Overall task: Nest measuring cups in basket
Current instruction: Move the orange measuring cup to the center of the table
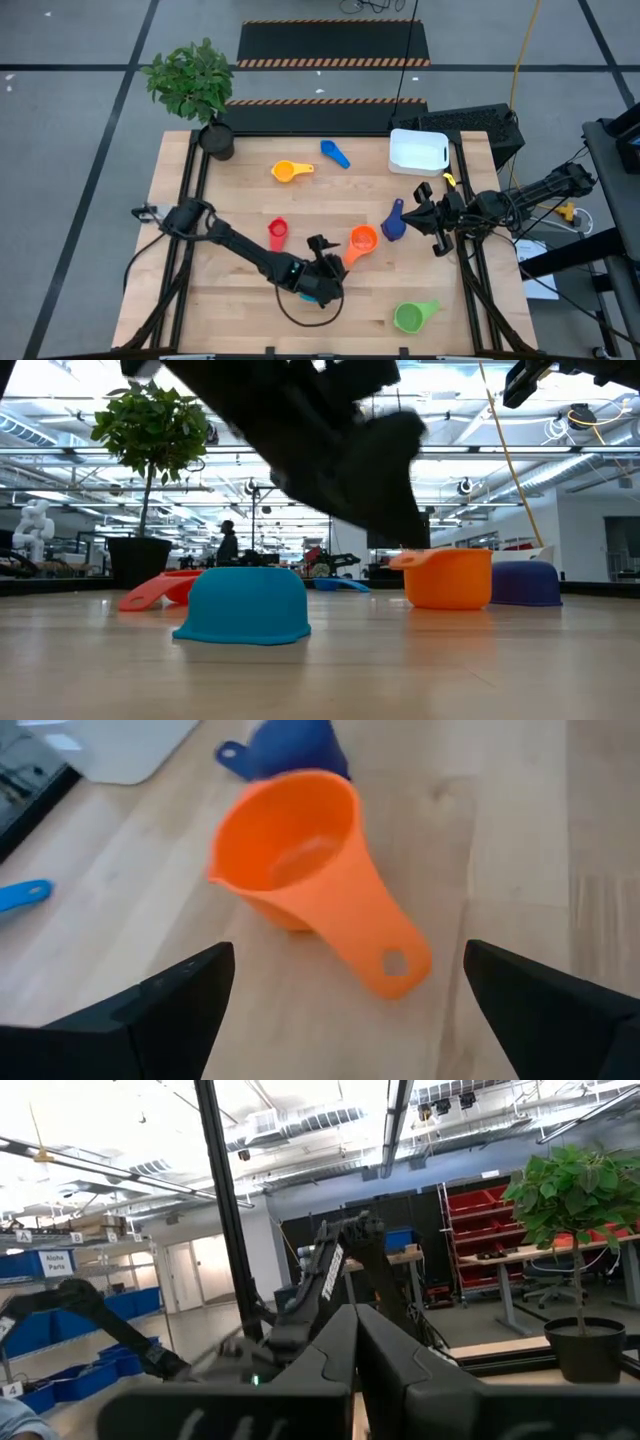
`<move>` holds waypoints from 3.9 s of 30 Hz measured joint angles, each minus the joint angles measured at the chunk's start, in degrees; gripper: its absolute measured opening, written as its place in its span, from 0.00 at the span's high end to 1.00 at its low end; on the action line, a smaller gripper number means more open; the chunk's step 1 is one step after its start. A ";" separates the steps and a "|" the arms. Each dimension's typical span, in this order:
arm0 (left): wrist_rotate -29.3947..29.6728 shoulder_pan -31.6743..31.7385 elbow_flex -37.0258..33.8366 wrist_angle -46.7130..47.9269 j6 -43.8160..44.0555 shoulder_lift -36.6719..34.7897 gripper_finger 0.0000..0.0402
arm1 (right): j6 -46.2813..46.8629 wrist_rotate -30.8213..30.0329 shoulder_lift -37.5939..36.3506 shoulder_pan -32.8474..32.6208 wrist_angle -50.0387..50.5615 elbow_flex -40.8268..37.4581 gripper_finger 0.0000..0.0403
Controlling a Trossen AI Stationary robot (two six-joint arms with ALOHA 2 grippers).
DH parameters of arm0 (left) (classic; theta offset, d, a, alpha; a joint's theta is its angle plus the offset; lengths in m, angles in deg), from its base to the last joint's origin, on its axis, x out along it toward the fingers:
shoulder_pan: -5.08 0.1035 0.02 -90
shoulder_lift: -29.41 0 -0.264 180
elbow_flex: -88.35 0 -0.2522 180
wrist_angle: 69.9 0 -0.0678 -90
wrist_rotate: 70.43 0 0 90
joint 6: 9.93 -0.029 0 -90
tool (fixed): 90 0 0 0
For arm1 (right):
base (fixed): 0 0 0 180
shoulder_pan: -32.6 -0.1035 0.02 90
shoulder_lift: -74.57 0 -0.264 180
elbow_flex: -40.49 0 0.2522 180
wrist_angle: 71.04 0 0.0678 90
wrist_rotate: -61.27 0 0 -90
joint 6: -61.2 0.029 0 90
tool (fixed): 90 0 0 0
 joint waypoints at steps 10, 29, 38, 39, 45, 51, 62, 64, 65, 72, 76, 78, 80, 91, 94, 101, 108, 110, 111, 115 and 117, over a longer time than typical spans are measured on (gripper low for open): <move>0.84 2.03 -0.02 -4.42 -0.61 4.17 0.01 | 0.12 -0.02 0.00 -0.01 -0.26 0.00 1.00; -2.71 3.78 -0.02 7.98 4.61 0.61 0.01 | 0.12 -0.02 0.00 -0.02 -0.12 0.00 1.00; -5.44 5.53 -0.02 3.20 2.63 0.43 0.01 | 0.53 -0.04 0.02 0.00 -0.04 0.00 1.00; -6.64 6.02 -0.02 2.60 2.34 0.43 0.01 | 0.56 -0.04 0.00 -0.02 0.01 0.00 1.00; -15.21 8.74 -0.24 1.26 1.55 0.43 0.01 | 0.56 -0.04 0.00 -0.01 0.16 0.00 1.00; -15.65 9.29 -0.90 1.08 1.53 0.48 0.10 | 0.55 -0.04 0.00 0.00 0.16 0.00 1.00; -15.65 9.27 -0.90 1.12 -0.12 0.48 0.51 | 0.50 -0.04 0.00 -0.02 0.16 0.00 1.00; -15.65 9.25 -0.90 1.31 -0.82 0.48 0.57 | 0.29 -0.04 0.00 -0.02 0.16 0.00 1.00; -15.66 9.25 -0.90 1.52 -1.16 0.48 0.60 | 0.26 -0.04 0.01 0.00 0.16 0.00 1.00; -16.14 9.25 -0.90 3.87 -3.19 0.48 0.68 | 0.12 -0.04 0.02 0.00 0.16 0.00 1.00; -16.33 9.25 -0.90 6.02 -3.50 -0.48 0.65 | 0.12 -0.04 0.00 -0.02 0.16 0.00 1.00; -16.33 9.25 -0.90 7.44 -3.81 -1.46 0.63 | 0.12 -0.04 0.02 -0.02 0.18 0.00 1.00; -16.31 9.27 -0.90 9.26 -4.17 -2.40 0.63 | 0.12 -0.04 0.00 0.00 0.20 0.00 1.00; -16.09 9.27 -0.90 17.95 -5.86 -5.43 0.66 | 0.30 -0.02 0.02 0.00 0.60 0.00 1.00; -16.11 9.29 -0.90 20.51 -6.23 -5.45 0.64 | 0.30 -0.02 0.00 -0.01 0.60 0.00 1.00; -16.13 9.29 -0.90 25.50 -6.53 -5.47 0.69 | 0.32 -0.02 0.00 0.00 0.60 0.00 1.00; -16.15 9.29 -0.90 30.24 -5.81 -5.49 0.62 | 0.32 -0.02 0.00 0.00 0.62 0.00 1.00; -16.03 9.29 -0.90 31.54 -5.19 -5.49 0.61 | 0.31 -0.02 0.02 0.00 0.62 0.00 1.00; -15.83 9.29 -0.90 32.02 -4.98 -5.49 0.60 | 0.31 -0.02 0.02 0.00 0.62 0.00 1.00; -15.66 9.29 -0.90 32.37 -4.81 -5.49 0.60 | 0.32 -0.02 0.02 0.00 0.62 0.00 1.00; -15.65 9.29 -0.90 32.43 -4.27 -5.49 0.60 | 1.53 -0.01 0.17 -0.01 0.82 0.00 1.00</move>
